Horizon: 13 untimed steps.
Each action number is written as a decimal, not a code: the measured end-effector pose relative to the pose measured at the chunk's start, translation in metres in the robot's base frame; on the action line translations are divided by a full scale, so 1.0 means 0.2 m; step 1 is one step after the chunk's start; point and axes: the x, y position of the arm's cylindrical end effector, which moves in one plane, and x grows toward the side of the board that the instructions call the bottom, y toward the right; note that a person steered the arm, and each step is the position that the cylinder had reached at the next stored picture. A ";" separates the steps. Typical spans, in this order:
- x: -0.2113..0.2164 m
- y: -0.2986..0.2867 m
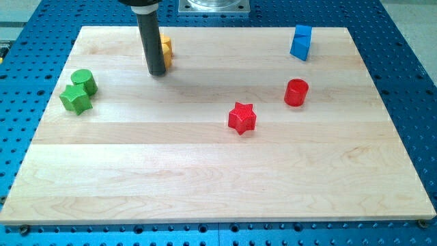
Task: Place the yellow hexagon at the top left corner
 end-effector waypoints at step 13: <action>-0.68 -0.38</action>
